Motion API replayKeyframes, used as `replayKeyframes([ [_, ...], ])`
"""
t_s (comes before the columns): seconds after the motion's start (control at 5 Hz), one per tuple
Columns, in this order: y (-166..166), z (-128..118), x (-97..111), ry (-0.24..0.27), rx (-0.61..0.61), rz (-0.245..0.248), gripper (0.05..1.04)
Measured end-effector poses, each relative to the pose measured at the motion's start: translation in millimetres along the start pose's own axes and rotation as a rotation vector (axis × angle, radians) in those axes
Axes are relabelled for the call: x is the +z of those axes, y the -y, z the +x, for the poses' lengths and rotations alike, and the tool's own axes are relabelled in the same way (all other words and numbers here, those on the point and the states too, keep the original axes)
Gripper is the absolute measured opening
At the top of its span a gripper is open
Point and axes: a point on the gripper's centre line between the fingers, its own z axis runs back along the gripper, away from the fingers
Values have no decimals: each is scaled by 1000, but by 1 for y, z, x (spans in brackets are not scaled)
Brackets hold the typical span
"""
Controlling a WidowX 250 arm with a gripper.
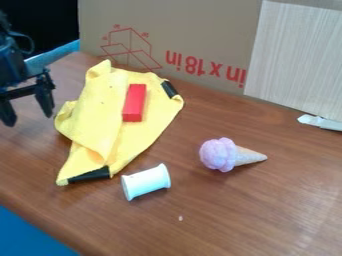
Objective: Unfold the cloth from right to left
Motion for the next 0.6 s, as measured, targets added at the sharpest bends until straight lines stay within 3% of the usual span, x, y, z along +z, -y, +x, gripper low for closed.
replayKeyframes([
  [0.6,19,3,-3,16,22,-14,1000],
])
